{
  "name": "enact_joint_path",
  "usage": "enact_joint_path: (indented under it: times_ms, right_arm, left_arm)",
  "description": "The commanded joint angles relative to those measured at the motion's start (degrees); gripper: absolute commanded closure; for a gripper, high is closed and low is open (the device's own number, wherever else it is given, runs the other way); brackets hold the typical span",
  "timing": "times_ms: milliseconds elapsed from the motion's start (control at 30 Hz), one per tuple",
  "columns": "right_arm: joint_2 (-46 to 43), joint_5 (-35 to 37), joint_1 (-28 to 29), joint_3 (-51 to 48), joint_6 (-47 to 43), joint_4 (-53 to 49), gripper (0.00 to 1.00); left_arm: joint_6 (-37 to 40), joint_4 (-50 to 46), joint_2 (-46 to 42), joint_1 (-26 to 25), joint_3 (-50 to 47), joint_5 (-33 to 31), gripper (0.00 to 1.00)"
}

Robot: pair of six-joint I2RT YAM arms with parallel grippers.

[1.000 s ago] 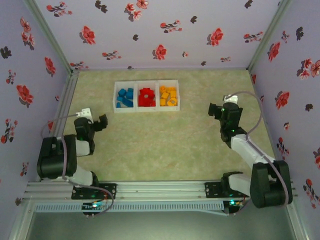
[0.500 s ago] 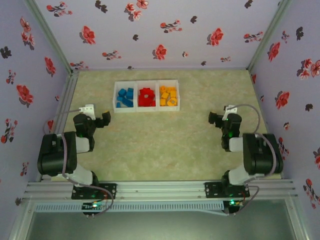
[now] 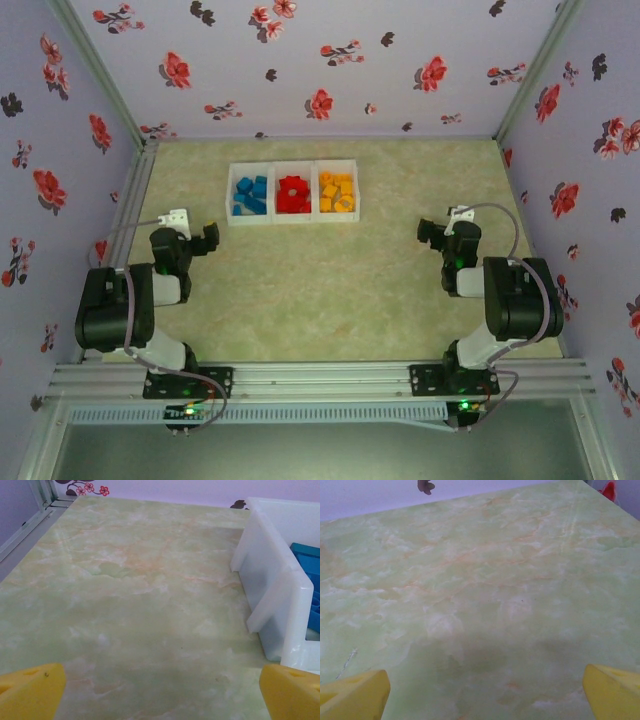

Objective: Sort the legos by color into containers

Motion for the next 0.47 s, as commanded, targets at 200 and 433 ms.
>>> enact_joint_path:
  times_ms: [200,433]
  right_arm:
    - [-0.3,-1.7,0.4,0.9,-0.6,0.8,0.01]
    - [-0.8,-1.6,0.2,0.1,-0.5,1.7,0.01]
  left_arm:
    - [0.8,0.4,-0.3,-0.4,1.3,-1.3,0.0]
    - [0.8,0.4,-0.2,-0.4,1.3,-1.2,0.0]
